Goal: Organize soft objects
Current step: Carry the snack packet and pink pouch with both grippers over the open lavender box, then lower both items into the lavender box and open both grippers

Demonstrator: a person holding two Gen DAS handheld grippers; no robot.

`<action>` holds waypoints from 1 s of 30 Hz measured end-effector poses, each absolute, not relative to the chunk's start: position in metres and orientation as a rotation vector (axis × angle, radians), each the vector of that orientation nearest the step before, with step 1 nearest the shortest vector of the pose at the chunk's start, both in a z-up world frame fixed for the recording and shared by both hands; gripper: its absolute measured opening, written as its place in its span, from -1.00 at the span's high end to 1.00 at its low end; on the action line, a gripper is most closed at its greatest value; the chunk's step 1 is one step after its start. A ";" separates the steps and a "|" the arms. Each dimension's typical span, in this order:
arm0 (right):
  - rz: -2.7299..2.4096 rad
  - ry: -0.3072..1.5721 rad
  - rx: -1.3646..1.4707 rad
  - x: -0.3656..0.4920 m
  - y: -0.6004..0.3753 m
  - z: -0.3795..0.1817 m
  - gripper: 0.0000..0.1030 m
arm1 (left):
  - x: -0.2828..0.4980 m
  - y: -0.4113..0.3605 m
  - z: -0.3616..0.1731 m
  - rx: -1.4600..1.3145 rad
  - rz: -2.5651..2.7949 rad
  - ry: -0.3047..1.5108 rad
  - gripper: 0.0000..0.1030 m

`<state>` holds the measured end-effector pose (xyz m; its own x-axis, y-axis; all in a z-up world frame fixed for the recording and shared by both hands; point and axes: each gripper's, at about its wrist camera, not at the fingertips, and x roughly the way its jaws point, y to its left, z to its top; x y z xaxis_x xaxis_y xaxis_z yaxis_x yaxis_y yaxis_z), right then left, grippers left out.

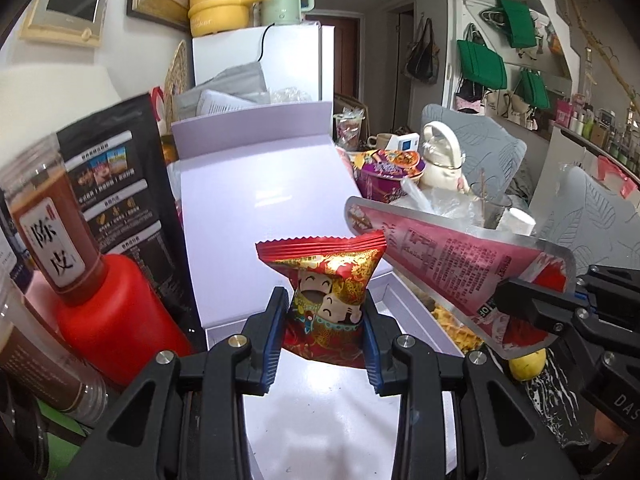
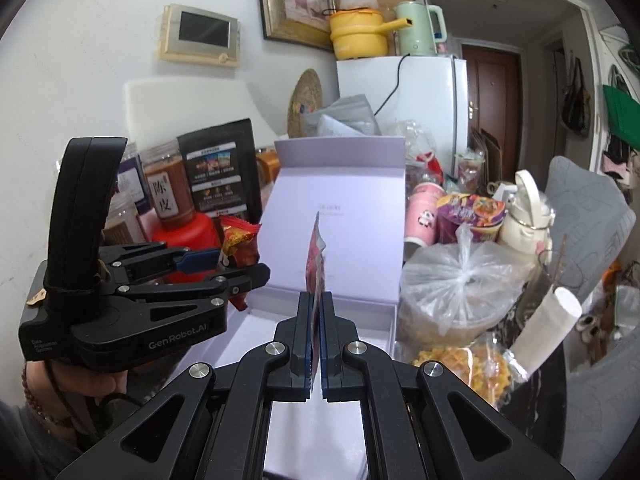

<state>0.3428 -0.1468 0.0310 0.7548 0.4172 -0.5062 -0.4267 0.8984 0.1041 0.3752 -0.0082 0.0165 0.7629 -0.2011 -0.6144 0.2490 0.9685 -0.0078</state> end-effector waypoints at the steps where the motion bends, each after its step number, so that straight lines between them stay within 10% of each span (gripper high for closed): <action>1: 0.460 0.557 -0.018 0.345 -0.146 0.028 0.94 | 0.379 -0.008 0.013 0.079 -0.241 0.674 0.34; 30: 0.447 0.801 -0.047 0.386 -0.140 -0.033 0.93 | 0.421 -0.017 -0.057 0.132 -0.191 0.903 0.34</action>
<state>0.3865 -0.1396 -0.0327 0.6084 0.3691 -0.7026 -0.4040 0.9060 0.1261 0.4206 -0.0166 -0.0571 0.6040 -0.1091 -0.7895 0.2195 0.9750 0.0332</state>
